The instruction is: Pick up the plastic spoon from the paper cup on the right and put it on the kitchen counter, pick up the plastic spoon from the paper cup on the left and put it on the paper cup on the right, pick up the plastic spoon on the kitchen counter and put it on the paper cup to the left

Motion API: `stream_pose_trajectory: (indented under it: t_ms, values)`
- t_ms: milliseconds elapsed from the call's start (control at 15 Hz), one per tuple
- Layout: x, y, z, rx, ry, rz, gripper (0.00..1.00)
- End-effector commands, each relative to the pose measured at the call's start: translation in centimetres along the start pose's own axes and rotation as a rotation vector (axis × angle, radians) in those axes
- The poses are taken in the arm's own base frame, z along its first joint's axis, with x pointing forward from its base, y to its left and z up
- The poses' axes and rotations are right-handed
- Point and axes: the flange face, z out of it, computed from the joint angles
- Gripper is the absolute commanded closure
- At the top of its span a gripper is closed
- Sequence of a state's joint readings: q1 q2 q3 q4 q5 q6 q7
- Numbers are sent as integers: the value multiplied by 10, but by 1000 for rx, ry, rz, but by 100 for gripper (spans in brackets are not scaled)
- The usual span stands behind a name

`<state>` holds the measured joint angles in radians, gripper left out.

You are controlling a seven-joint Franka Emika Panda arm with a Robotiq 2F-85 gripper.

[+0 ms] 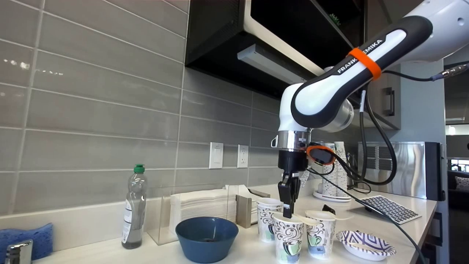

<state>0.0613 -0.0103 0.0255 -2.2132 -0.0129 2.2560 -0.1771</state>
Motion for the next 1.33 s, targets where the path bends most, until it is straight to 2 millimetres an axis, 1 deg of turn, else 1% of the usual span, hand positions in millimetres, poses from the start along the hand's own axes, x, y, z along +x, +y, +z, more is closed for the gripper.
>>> stream_pose_trajectory:
  t_ms: [0,67,133,267,467,600,667,733,800,1000,1267]
  values:
    - [8,4,2,15,7,23,97]
    - [8,4,2,16,10,24,62]
    - [8,4,1,16,10,25,60]
    - [7,5,-1,12,16,27,48]
    - [6,6,-6,4,27,32,26]
    - [3,3,-14,-12,38,33,13]
    - [0,1,-20,-18,47,34,5]
    - [-5,-2,-29,-33,58,41,1]
    - [-10,-3,-36,-54,67,51,0]
    - [-34,-6,-61,-128,98,115,0]
    - [-71,-15,-82,-145,118,211,0]
